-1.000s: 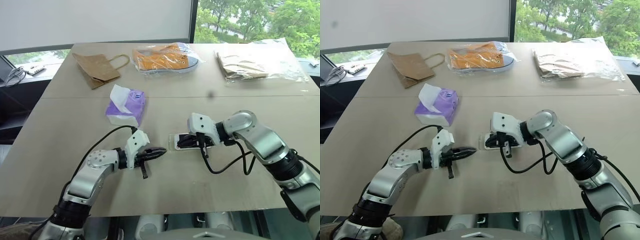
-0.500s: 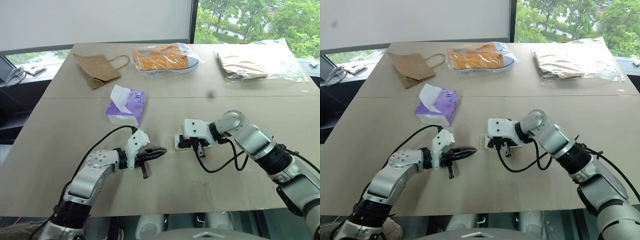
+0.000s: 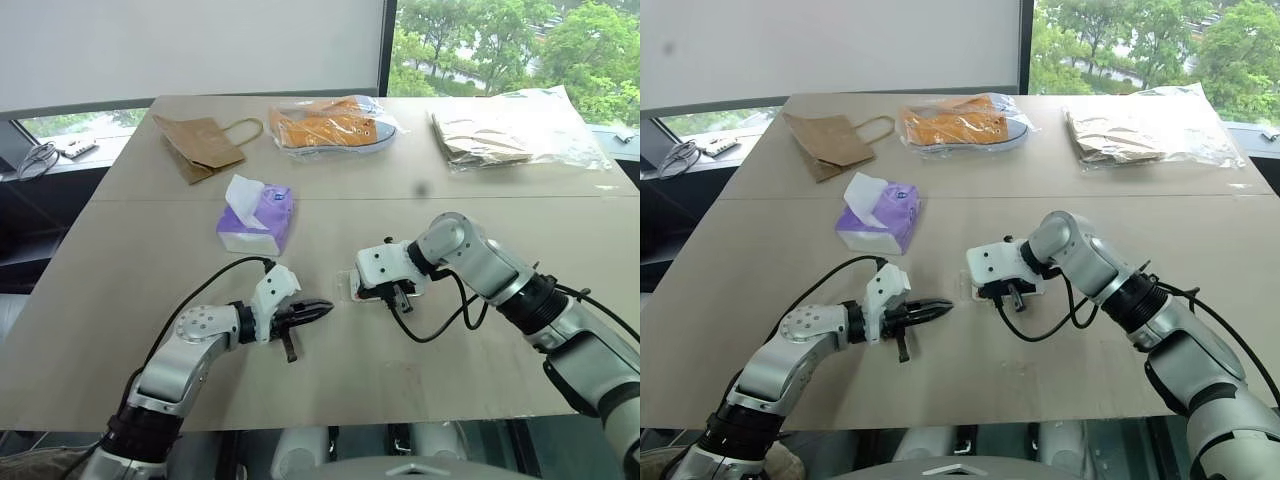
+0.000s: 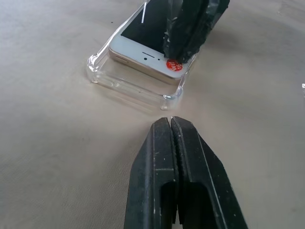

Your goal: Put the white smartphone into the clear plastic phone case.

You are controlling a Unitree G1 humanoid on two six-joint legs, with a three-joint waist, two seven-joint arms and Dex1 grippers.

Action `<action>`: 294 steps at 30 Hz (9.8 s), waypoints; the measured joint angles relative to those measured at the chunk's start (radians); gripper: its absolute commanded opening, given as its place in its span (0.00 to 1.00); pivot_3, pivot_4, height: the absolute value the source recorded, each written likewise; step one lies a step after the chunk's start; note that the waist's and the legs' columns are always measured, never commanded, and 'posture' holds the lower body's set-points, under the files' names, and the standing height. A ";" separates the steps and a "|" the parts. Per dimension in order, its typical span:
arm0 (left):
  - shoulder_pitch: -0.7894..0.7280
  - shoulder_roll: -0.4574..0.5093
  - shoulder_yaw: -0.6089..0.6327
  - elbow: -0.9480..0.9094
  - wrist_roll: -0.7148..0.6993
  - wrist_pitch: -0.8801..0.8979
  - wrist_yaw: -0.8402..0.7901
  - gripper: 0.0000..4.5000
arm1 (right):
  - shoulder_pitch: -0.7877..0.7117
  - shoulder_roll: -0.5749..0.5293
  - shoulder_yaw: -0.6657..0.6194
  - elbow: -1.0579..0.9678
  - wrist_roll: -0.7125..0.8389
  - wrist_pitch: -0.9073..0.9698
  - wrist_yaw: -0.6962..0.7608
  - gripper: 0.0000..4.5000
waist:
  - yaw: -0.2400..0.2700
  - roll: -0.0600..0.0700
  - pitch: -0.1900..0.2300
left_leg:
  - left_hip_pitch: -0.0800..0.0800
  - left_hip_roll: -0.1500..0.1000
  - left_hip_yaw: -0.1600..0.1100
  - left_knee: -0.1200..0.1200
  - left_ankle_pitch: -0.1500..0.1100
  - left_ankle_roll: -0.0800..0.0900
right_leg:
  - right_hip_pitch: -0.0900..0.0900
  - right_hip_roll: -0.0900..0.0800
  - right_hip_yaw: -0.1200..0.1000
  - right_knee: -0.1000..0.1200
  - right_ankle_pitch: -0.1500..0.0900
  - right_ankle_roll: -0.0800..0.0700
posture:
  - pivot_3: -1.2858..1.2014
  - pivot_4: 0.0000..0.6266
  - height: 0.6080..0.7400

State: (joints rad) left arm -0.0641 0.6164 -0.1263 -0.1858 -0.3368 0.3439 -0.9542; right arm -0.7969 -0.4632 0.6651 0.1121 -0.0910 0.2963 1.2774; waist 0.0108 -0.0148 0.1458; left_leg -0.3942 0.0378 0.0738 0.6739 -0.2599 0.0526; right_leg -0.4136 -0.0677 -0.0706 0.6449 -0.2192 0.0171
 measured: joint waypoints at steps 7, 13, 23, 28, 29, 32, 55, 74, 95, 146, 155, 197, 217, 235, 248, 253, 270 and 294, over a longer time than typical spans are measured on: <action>-0.045 0.002 0.002 0.035 0.000 0.000 -0.009 0.01 | 0.079 -0.006 -0.156 -0.138 0.109 0.201 -0.052 0.00 | 0.003 0.003 0.004 | -0.006 0.000 -0.001 0.000 0.000 0.000 | -0.005 -0.002 0.001 0.000 0.001 0.000 | 0.52 0.24 1.00; -0.128 0.005 0.010 0.116 0.002 0.004 -0.008 0.01 | 0.153 -0.131 -0.372 -0.435 0.163 0.436 -0.184 0.00 | 0.004 0.003 0.004 | -0.008 -0.001 -0.001 -0.003 0.000 0.000 | -0.006 -0.003 -0.001 -0.003 0.002 0.002 | 0.52 0.24 1.00; -0.155 0.002 -0.013 0.122 0.015 0.022 -0.024 0.01 | 0.404 -0.305 -0.466 -0.575 0.170 0.570 -0.326 0.00 | 0.001 0.002 0.005 | -0.009 -0.001 0.001 -0.004 0.000 0.000 | -0.009 0.002 -0.001 -0.003 0.001 0.002 | 0.52 0.24 1.00; -0.170 -0.014 -0.038 0.127 0.029 0.021 -0.032 0.01 | 0.413 -0.311 -0.442 -0.574 0.169 0.566 -0.358 0.00 | 0.002 0.002 0.005 | -0.009 -0.001 0.001 -0.004 0.000 0.000 | -0.009 0.004 0.001 -0.003 0.001 0.001 | 0.52 0.24 1.00; -0.171 -0.015 -0.039 0.128 0.030 0.021 -0.033 0.01 | 0.413 -0.310 -0.434 -0.572 0.168 0.563 -0.360 0.00 | 0.002 0.002 0.005 | -0.009 -0.001 0.001 -0.004 0.000 0.000 | -0.009 0.004 0.001 -0.003 0.001 0.001 | 0.52 0.24 1.00; -0.175 -0.021 -0.041 0.129 0.037 0.019 -0.038 0.01 | 0.411 -0.314 -0.371 -0.553 0.142 0.527 -0.369 0.00 | 0.003 0.001 0.005 | -0.009 -0.001 0.001 -0.004 0.000 0.000 | -0.009 0.004 0.001 -0.003 0.001 0.002 | 0.52 0.24 1.00; -0.175 -0.031 -0.035 0.140 0.060 0.001 -0.047 0.01 | 0.339 -0.275 -0.250 -0.532 0.104 0.500 -0.365 0.00 | 0.003 0.001 0.005 | -0.008 -0.001 0.001 -0.004 0.000 0.000 | -0.008 0.004 0.001 -0.003 0.001 0.002 | 0.52 0.24 1.00; -0.163 -0.027 -0.006 0.129 0.078 0.021 -0.048 0.01 | 0.338 -0.203 -0.245 -0.503 0.064 0.494 -0.365 0.00 | -0.012 0.001 0.005 | -0.005 0.001 0.001 -0.004 0.000 0.000 | -0.007 0.005 0.002 -0.001 0.000 0.001 | 0.52 0.24 1.00; -0.224 -0.028 0.074 0.058 -0.046 0.088 -0.061 0.01 | 0.520 -0.247 -0.520 -0.561 0.247 0.439 -0.403 0.00 | 0.004 -0.001 0.008 | -0.010 -0.001 0.001 -0.004 0.000 0.000 | -0.009 0.005 0.001 -0.004 0.002 0.003 | 0.52 0.24 1.00; -0.265 -0.092 -0.087 0.196 0.079 -0.004 -0.084 0.01 | 0.222 -0.176 -0.193 -0.303 0.183 0.386 -0.326 0.00 | 0.002 -0.002 0.003 | -0.003 0.000 0.001 -0.004 0.000 0.000 | -0.003 0.005 0.001 -0.003 0.001 0.001 | 0.52 0.24 1.00; -0.240 -0.091 -0.082 0.184 0.080 -0.003 -0.070 0.01 | 0.163 -0.147 -0.164 -0.267 0.179 0.510 -0.298 0.00 | 0.001 -0.002 -0.006 | -0.001 0.000 0.000 -0.004 0.000 0.000 | -0.001 0.000 0.001 -0.003 0.000 -0.001 | 0.52 0.24 1.00; -0.270 -0.115 -0.082 0.220 0.099 -0.030 -0.053 0.01 | 0.319 -0.242 -0.223 -0.449 0.231 0.575 -0.297 0.00 | -0.001 0.005 -0.014 | -0.018 0.000 -0.002 -0.004 0.000 0.001 | -0.016 0.003 -0.004 -0.005 -0.002 0.002 | 0.52 0.24 1.00; -0.243 -0.112 -0.082 0.174 0.099 -0.024 -0.048 0.01 | 0.282 -0.198 -0.304 -0.445 0.458 0.613 -0.256 0.00 | 0.003 0.004 -0.012 | -0.020 0.000 -0.002 -0.004 0.000 0.001 | -0.018 0.003 -0.004 -0.005 0.001 0.000 | 0.52 0.24 1.00; -0.220 -0.109 -0.088 0.155 0.101 -0.024 -0.045 0.01 | 0.151 -0.217 -0.143 -0.260 0.323 0.494 -0.184 0.00 | 0.004 0.003 -0.013 | -0.016 0.000 -0.002 -0.003 0.000 0.001 | -0.013 0.004 -0.004 -0.004 0.001 0.000 | 0.52 0.24 1.00; -0.206 -0.109 -0.100 0.153 0.108 -0.023 -0.041 0.01 | 0.120 -0.218 -0.063 -0.220 0.191 0.413 -0.109 0.00 | 0.004 0.003 -0.018 | -0.003 0.000 -0.003 -0.004 -0.001 0.001 | -0.001 -0.004 -0.004 -0.006 0.000 -0.001 | 0.52 0.24 1.00; -0.205 -0.110 -0.102 0.157 0.110 -0.019 -0.042 0.01 | 0.113 -0.202 -0.050 -0.210 0.141 0.390 -0.101 0.00 | 0.003 0.001 -0.023 | -0.002 0.000 -0.003 -0.004 -0.001 0.001 | -0.001 -0.004 -0.003 -0.006 -0.001 0.001 | 0.52 0.24 1.00; -0.166 -0.153 0.052 0.048 -0.037 0.025 0.035 0.17 | 0.500 -0.041 -0.540 -0.479 0.299 0.307 -0.428 0.40 | 0.004 0.005 -0.006 | -0.023 0.000 -0.001 -0.005 0.001 -0.002 | -0.020 -0.005 -0.015 -0.005 0.003 0.003 | 0.52 0.24 1.00; 0.349 0.093 0.395 -0.310 -0.276 0.197 0.015 0.99 | 1.165 -0.208 -1.094 -0.777 0.520 0.275 -0.441 1.00 | 0.004 0.002 0.006 | -0.019 0.001 -0.002 -0.004 -0.001 0.001 | -0.018 -0.005 -0.011 -0.005 -0.003 0.003 | 0.52 0.24 1.00</action>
State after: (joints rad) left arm 0.2853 0.7097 0.2684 -0.4955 -0.6125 0.5411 -0.9396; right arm 0.3676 -0.6711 -0.4292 -0.6654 0.4287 0.5716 0.8365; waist 0.0150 -0.0127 0.1521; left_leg -0.4133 0.0387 0.0722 0.6700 -0.2608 0.0533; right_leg -0.4316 -0.0726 -0.0811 0.6399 -0.2218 0.0199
